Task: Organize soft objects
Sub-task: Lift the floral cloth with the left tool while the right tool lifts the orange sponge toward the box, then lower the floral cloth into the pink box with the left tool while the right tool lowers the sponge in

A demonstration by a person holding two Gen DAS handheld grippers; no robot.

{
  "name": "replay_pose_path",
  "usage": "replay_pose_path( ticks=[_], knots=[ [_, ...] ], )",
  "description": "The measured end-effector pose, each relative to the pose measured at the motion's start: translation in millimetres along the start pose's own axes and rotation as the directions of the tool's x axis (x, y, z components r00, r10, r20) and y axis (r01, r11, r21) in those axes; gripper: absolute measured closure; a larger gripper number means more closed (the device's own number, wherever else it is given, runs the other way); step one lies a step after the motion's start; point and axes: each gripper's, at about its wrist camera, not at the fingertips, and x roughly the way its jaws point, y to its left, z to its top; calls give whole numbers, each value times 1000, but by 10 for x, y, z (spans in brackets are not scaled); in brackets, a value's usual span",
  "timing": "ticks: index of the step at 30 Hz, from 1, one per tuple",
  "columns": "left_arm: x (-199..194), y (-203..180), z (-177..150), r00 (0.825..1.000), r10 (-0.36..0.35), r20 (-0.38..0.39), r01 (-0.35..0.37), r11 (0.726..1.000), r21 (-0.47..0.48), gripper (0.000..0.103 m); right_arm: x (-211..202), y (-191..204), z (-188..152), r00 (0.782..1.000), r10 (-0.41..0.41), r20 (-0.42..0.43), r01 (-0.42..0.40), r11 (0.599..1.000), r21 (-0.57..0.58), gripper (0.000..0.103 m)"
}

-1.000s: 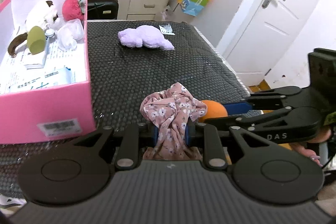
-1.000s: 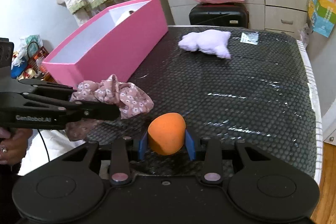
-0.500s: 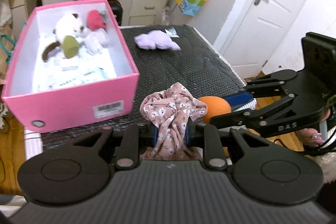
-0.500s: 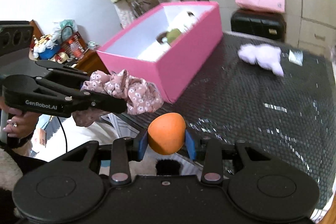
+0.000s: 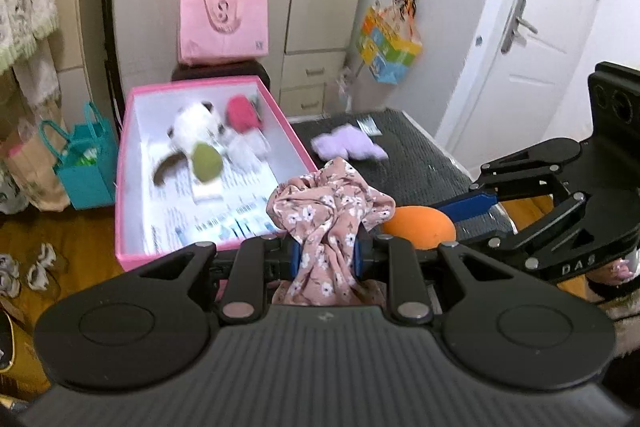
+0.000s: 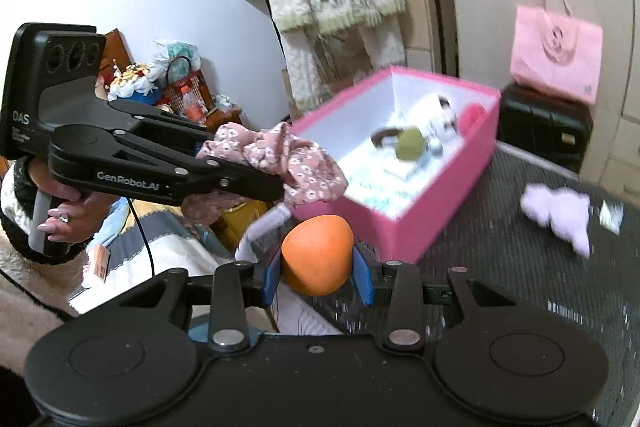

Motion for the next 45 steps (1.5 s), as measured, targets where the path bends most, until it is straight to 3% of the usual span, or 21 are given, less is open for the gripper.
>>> replay_pose_path(
  ticks=[9,20,28,34,38,40,45],
  knots=[
    [162,305,253,997,41,60,-41,999,-4,81,373,-80,471,996,-74,40,76,995,-65,60],
    [623,692,321,998,51,26,-49,996,-77,80,805,-329,680,990,-134,34,136,989,-64,60],
    [1083,999,447,993,106,-43,-109,991,-83,79,1191,-533,864,979,-206,14,206,973,-100,60],
    [1418,1149,532,979,184,-93,-188,982,-34,79,1548,-760,979,966,-256,-47,249,962,-115,60],
    [1607,1243,596,973,174,-148,-181,983,-32,78,1759,-868,1027,950,-299,-89,283,946,-155,59],
    [1674,1271,593,968,190,-164,-199,979,-39,63,1843,-913,1041,946,-302,-116,282,945,-165,59],
    [1620,1231,553,964,234,-129,-238,971,-22,43,1912,-988,1046,949,-295,-115,276,948,-157,54]
  ],
)
